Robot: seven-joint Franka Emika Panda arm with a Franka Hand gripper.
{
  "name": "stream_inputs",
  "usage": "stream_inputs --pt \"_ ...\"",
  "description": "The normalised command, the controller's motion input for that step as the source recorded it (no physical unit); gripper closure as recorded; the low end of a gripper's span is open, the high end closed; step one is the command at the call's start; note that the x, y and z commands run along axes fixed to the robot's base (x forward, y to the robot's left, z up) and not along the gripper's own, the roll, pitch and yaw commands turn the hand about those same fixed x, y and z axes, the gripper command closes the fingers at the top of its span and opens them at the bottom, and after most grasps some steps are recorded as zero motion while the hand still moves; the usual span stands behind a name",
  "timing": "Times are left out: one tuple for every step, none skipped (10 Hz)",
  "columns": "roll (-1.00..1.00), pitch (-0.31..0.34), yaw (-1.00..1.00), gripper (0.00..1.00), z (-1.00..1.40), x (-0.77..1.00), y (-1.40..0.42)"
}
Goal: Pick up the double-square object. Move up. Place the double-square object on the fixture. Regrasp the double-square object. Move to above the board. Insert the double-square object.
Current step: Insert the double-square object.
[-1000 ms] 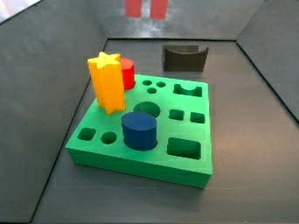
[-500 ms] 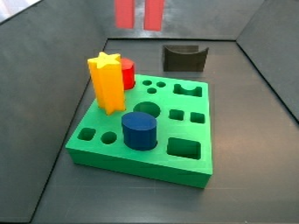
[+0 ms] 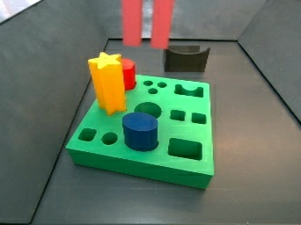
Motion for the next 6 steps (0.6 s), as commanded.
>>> stream_inputs --pt "0.23 0.181 0.0 1.0 0.0 0.98 -0.17" --pt "0.21 0.137 0.0 1.0 0.0 0.95 -0.18" --pt "0.24 0.09 -0.07 1.0 -0.06 0.89 -0.12" --pt "0.21 0.08 -0.11 1.0 -0.23 0.87 -0.13" --pt "0.13 0.049 -0.2 1.0 -0.31 0.8 -0.18" --pt "-0.05 0.029 -0.41 1.0 -0.61 0.64 -0.15"
